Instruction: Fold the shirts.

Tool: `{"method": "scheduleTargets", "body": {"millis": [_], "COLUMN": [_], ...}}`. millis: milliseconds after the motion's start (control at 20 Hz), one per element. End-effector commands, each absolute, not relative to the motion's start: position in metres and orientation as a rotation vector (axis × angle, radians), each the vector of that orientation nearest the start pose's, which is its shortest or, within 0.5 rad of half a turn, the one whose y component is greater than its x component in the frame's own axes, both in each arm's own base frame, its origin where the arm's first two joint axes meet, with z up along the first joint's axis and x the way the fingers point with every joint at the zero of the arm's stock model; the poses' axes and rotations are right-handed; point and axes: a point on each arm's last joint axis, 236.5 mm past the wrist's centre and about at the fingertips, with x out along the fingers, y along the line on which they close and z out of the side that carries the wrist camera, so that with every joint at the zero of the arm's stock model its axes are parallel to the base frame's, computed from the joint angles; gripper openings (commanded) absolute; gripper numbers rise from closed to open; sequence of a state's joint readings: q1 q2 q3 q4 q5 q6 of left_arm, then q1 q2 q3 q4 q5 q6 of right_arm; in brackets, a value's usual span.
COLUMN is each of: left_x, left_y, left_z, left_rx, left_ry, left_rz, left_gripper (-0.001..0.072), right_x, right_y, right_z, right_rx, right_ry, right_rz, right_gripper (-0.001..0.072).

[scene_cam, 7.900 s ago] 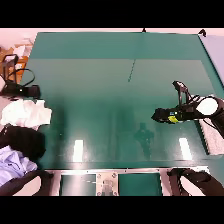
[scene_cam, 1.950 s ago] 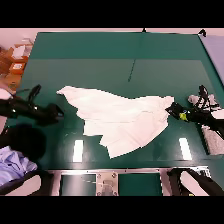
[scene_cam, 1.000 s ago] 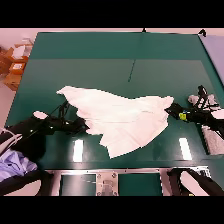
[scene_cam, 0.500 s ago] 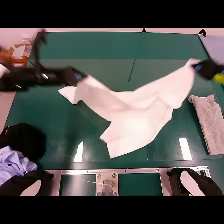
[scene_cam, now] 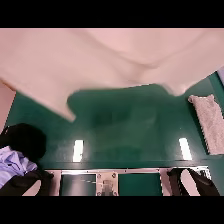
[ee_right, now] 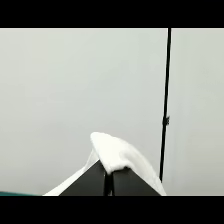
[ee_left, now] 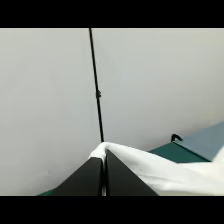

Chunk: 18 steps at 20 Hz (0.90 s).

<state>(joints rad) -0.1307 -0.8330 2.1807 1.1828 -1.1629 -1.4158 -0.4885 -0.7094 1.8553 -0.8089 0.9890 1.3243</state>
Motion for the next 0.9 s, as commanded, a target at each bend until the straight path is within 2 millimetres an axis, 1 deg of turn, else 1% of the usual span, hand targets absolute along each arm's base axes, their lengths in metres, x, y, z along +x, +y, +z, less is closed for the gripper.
{"method": "scheduleTargets", "body": {"millis": [0,50,150,200,250,300,350,400,450,500,550,600,650,700,750,800,850], "left_x": [0.176,0.189,0.215,0.228,0.242,0.259,0.275,0.293,0.312,0.336,0.361,0.389,0.416,0.445,0.472,0.499,0.521], "left_y": [-0.070,-0.061,-0.042,-0.036,-0.032,-0.030,-0.031,-0.033,-0.036,-0.040,-0.043,-0.047,-0.050,-0.054,-0.058,-0.065,-0.071], "left_z": [0.586,0.578,0.559,0.548,0.535,0.522,0.509,0.497,0.482,0.462,0.439,0.408,0.376,0.336,0.295,0.247,0.201], "left_rx": [0.041,0.044,0.053,0.063,0.074,0.085,0.090,0.092,0.094,0.097,0.103,0.110,0.116,0.122,0.126,0.125,0.128], "left_ry": [-0.211,-0.183,-0.116,-0.083,-0.047,-0.010,0.024,0.059,0.103,0.163,0.229,0.316,0.403,0.495,0.581,0.676,0.755], "left_rz": [-0.322,-0.276,-0.183,-0.153,-0.130,-0.112,-0.109,-0.111,-0.113,-0.119,-0.122,-0.125,-0.129,-0.132,-0.138,-0.151,-0.166], "left_gripper": [0.0024,0.0024,0.0024,0.0024,0.0024,0.0024,0.0024,0.0024,0.0024,0.0024,0.0024,0.0024,0.0024,0.0024,0.0024,0.0024,0.0024], "right_x": [0.181,0.179,0.181,0.186,0.194,0.205,0.220,0.239,0.262,0.287,0.316,0.344,0.372,0.396,0.422,0.445,0.465], "right_y": [0.036,0.033,0.032,0.031,0.028,0.022,0.014,0.007,-0.002,-0.012,-0.024,-0.036,-0.047,-0.054,-0.058,-0.059,-0.057], "right_z": [0.598,0.600,0.598,0.595,0.588,0.579,0.566,0.551,0.529,0.504,0.472,0.438,0.396,0.356,0.311,0.267,0.226], "right_rx": [-0.014,-0.022,-0.020,-0.011,0.006,0.023,0.050,0.088,0.135,0.180,0.236,0.300,0.346,0.385,0.423,0.462,0.489], "right_ry": [-0.382,-0.391,-0.385,-0.376,-0.355,-0.328,-0.290,-0.245,-0.187,-0.122,-0.046,0.034,0.125,0.206,0.288,0.365,0.430], "right_rz": [0.062,0.046,0.046,0.049,0.054,0.051,0.052,0.063,0.075,0.084,0.095,0.098,0.099,0.100,0.100,0.099,0.097], "right_gripper": [0.0020,0.0020,0.0021,0.0020,0.0020,0.0020,0.0020,0.0020,0.0020,0.0021,0.0021,0.0021,0.0021,0.0021,0.0021,0.0021,0.0021]}}
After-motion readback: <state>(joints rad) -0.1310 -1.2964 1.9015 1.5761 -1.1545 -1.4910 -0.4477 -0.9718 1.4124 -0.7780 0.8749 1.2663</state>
